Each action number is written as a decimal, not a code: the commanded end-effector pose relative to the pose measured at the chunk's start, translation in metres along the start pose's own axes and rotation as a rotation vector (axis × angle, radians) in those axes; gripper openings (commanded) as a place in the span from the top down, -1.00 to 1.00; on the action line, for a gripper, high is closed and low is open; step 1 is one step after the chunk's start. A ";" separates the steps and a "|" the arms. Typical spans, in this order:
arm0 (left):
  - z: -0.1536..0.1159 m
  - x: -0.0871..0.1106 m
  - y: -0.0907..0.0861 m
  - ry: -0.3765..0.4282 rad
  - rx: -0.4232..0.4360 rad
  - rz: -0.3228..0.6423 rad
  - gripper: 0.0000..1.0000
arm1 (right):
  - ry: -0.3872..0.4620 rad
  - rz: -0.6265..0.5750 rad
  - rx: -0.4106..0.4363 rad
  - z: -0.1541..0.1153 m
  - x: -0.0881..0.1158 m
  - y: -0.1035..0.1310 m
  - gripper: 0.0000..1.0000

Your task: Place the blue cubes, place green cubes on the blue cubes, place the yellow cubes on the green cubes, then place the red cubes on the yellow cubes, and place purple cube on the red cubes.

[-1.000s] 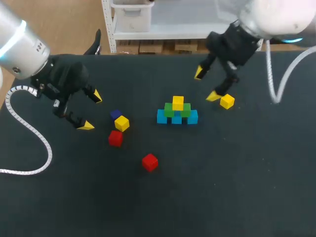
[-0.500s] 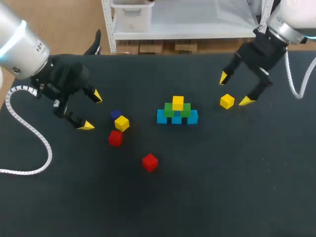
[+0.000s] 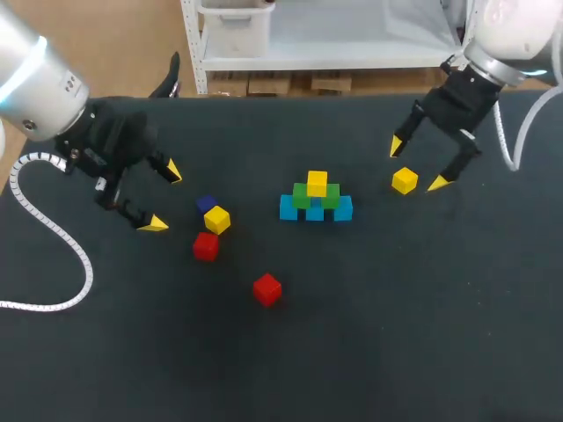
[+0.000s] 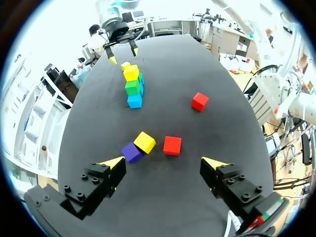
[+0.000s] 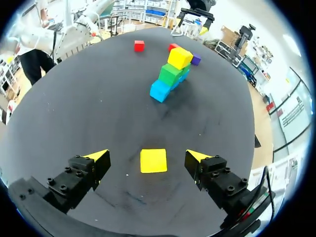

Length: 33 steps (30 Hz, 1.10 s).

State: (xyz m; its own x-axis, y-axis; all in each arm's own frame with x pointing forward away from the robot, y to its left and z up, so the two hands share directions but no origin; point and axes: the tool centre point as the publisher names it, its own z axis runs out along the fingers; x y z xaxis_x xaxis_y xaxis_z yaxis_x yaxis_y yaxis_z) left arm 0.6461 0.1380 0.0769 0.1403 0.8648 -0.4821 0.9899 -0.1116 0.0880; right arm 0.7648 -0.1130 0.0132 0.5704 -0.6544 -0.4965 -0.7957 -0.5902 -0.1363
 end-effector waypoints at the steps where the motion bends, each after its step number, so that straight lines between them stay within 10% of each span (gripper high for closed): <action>1: 0.000 0.002 0.000 -0.005 -0.002 0.004 -1.00 | -0.047 -0.015 -0.047 0.005 0.012 -0.012 -1.00; 5: 0.000 0.002 0.000 -0.005 -0.002 0.004 -1.00 | -0.046 -0.013 -0.044 0.007 0.018 -0.015 -1.00; 11: 0.000 0.002 0.000 -0.005 -0.002 0.004 -1.00 | -0.042 -0.002 -0.040 0.008 0.023 -0.017 -0.09; 23: 0.000 0.002 0.000 -0.005 -0.002 0.004 -1.00 | -0.052 0.000 -0.050 0.012 0.019 -0.009 -0.89; 33: 0.000 0.002 0.000 -0.005 -0.002 0.004 -1.00 | -0.055 0.006 -0.058 0.016 0.014 -0.003 -0.59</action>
State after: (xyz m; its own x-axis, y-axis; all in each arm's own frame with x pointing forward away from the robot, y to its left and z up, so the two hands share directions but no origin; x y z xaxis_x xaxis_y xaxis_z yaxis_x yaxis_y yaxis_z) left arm 0.6461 0.1380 0.0769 0.1403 0.8648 -0.4821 0.9899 -0.1115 0.0880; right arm 0.7774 -0.1125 -0.0075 0.5505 -0.6282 -0.5498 -0.7820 -0.6187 -0.0760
